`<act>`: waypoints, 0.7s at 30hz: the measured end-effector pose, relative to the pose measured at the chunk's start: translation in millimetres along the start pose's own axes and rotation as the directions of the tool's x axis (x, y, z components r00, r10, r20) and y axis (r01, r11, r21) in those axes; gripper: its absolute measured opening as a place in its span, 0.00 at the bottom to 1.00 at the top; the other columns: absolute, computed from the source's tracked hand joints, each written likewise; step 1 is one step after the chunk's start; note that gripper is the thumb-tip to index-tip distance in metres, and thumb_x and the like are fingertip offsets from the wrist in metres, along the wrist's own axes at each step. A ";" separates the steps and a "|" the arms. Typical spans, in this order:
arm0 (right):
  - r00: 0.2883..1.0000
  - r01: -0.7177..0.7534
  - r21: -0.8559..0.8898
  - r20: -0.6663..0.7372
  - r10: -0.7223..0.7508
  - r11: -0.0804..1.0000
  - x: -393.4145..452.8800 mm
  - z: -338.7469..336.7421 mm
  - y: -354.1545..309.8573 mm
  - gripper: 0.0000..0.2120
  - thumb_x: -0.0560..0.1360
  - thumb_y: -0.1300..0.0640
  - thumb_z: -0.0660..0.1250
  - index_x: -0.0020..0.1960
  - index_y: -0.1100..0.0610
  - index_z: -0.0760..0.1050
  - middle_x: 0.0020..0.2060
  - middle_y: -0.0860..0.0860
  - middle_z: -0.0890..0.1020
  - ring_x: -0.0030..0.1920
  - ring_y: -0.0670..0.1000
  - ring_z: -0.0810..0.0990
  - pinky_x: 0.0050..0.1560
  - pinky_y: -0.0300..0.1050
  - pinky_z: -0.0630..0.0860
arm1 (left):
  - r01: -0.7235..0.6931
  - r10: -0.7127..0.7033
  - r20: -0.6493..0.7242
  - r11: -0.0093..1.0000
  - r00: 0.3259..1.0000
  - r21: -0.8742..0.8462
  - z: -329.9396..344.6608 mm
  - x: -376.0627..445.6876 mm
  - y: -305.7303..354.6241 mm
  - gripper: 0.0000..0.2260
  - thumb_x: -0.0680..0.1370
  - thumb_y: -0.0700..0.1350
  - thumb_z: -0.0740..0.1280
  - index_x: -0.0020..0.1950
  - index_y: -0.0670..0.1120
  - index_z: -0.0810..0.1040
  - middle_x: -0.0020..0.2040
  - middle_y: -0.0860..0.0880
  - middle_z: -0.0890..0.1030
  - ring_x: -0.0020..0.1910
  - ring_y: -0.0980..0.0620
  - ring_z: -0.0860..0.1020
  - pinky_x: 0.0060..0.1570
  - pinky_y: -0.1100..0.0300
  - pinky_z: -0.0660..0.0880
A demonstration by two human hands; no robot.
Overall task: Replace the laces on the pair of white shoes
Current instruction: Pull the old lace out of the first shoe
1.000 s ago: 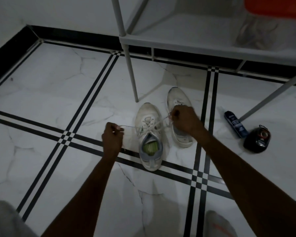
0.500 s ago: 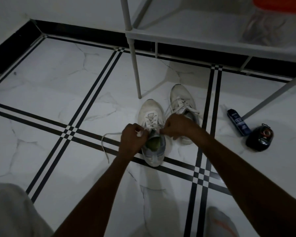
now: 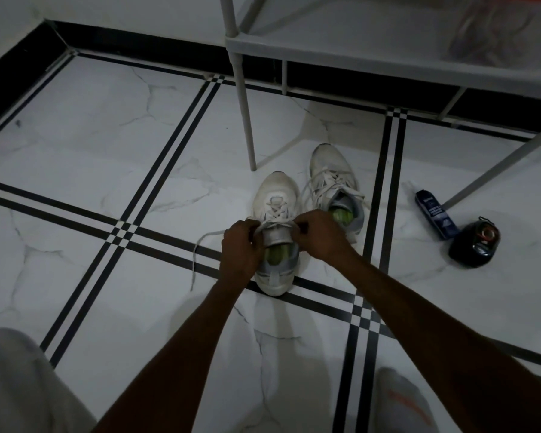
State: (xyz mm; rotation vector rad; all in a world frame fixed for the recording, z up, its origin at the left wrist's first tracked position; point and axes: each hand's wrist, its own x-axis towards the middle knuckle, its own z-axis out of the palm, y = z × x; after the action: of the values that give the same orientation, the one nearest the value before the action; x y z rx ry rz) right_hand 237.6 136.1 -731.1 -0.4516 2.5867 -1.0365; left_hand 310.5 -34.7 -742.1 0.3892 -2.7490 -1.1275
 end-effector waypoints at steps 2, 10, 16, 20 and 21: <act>0.990 -0.138 0.213 0.046 0.131 0.967 -0.3 -2.4 1.9 0.05 0.74 0.67 0.68 0.41 0.67 0.81 0.34 0.62 0.82 0.35 0.58 0.83 0.36 0.55 0.83 | 0.025 -0.026 -0.005 0.997 1.000 -0.071 -4.1 1.8 -2.6 0.08 0.79 0.36 0.68 0.55 0.40 0.84 0.48 0.44 0.86 0.46 0.48 0.83 0.46 0.66 0.77; 0.985 -0.172 0.342 0.071 0.157 0.924 -1.5 -6.7 -16.6 0.10 0.73 0.66 0.72 0.54 0.60 0.81 0.44 0.52 0.83 0.48 0.53 0.83 0.49 0.56 0.83 | 0.218 -0.190 0.117 0.925 0.975 -0.312 -15.4 8.1 2.3 0.07 0.75 0.44 0.77 0.51 0.46 0.86 0.45 0.50 0.86 0.42 0.62 0.83 0.42 0.60 0.82; 0.921 -0.370 0.369 0.270 0.282 0.853 4.8 -15.3 -32.4 0.09 0.77 0.52 0.69 0.49 0.57 0.83 0.42 0.53 0.83 0.43 0.50 0.80 0.45 0.44 0.77 | 0.265 -0.209 0.185 0.890 0.960 -0.371 -14.6 4.0 4.2 0.09 0.75 0.48 0.77 0.52 0.45 0.85 0.49 0.49 0.84 0.51 0.53 0.82 0.50 0.54 0.81; 0.869 -0.489 0.541 0.376 0.323 0.685 6.1 -23.9 -39.3 0.20 0.77 0.38 0.64 0.50 0.55 0.81 0.46 0.53 0.85 0.48 0.53 0.82 0.55 0.50 0.77 | 0.533 -0.354 0.408 0.671 0.842 -0.516 -23.1 7.4 38.7 0.07 0.80 0.45 0.64 0.43 0.46 0.78 0.41 0.50 0.80 0.44 0.50 0.77 0.43 0.58 0.73; 0.868 -0.495 0.615 0.387 0.311 0.614 6.3 -29.4 -41.2 0.20 0.77 0.36 0.64 0.47 0.53 0.79 0.42 0.51 0.84 0.43 0.50 0.80 0.49 0.48 0.75 | 0.592 -0.413 0.425 0.543 0.806 -0.595 -28.2 11.0 42.3 0.09 0.80 0.47 0.62 0.40 0.48 0.75 0.38 0.52 0.78 0.42 0.50 0.74 0.43 0.57 0.70</act>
State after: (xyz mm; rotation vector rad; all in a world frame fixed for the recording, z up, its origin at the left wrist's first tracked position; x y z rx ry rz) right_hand 227.2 123.1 -682.9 0.2030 1.7386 -1.5437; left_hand 298.7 -27.8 -691.9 1.0267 -2.1034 -2.3951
